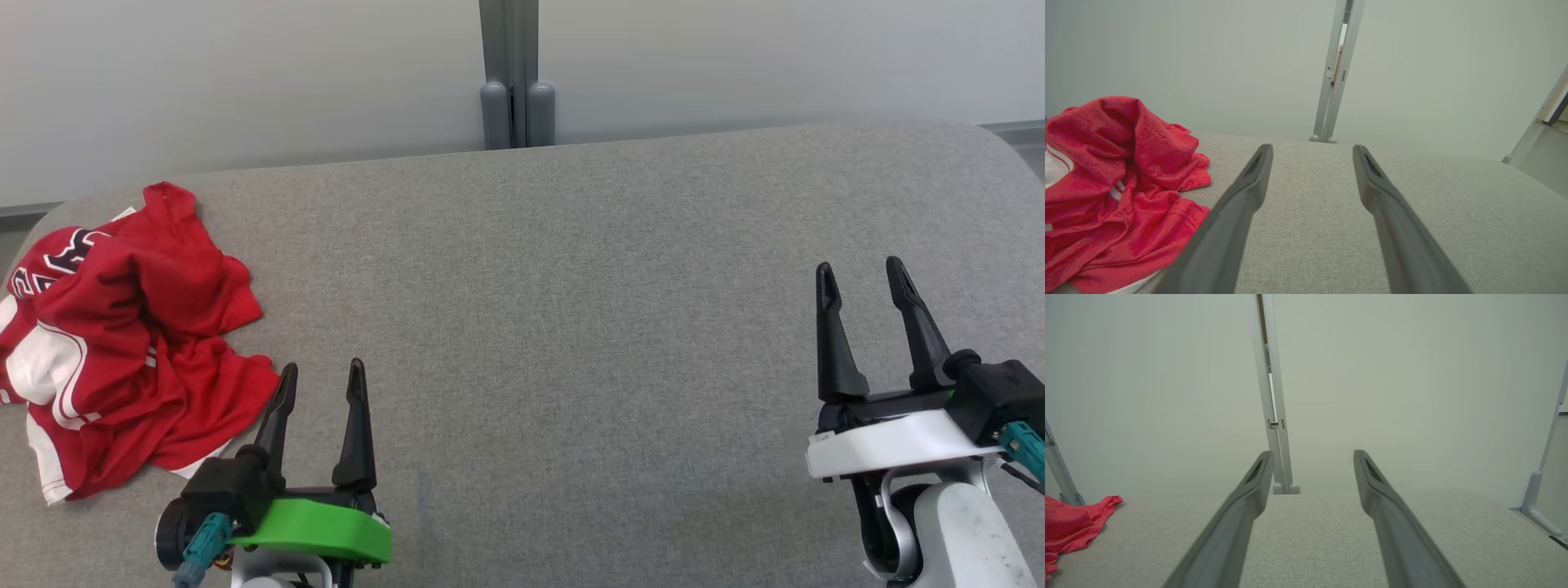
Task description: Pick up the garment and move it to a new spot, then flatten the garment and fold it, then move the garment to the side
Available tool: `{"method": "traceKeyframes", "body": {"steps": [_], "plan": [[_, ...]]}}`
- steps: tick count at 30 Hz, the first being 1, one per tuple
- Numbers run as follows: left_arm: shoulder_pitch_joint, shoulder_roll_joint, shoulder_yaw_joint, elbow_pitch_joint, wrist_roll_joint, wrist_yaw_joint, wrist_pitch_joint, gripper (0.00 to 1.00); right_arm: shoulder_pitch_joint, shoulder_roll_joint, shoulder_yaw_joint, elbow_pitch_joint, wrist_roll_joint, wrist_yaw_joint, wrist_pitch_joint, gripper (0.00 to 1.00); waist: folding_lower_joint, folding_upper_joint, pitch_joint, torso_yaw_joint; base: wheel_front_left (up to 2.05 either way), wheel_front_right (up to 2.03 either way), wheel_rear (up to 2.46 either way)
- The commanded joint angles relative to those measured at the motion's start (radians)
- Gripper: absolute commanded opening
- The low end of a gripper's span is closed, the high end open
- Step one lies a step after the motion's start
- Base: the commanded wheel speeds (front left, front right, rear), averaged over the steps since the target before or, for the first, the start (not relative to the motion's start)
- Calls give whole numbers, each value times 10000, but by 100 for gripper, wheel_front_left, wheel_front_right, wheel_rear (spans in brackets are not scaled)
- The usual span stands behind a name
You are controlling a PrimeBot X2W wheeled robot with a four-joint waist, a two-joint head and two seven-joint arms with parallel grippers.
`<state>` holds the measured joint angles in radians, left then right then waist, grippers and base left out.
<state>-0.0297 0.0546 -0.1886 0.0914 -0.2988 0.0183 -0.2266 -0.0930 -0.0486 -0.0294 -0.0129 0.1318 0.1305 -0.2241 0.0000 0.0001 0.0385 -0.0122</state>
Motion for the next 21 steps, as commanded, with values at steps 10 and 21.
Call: {"method": "traceKeyframes", "body": {"steps": [10, 21], "plan": [[161, -30, 104, 519, -835, -705, -248, 100, 157, -26, 527, 737, 559, 4, -273, 100, 0, -1, -3, -32, 0, 0, 0], [66, -23, -74, 820, -275, -517, -383, 100, 34, -34, 759, 1216, 167, 4, -422, 100, 0, -1, 12, -73, 0, 0, 0]]}}
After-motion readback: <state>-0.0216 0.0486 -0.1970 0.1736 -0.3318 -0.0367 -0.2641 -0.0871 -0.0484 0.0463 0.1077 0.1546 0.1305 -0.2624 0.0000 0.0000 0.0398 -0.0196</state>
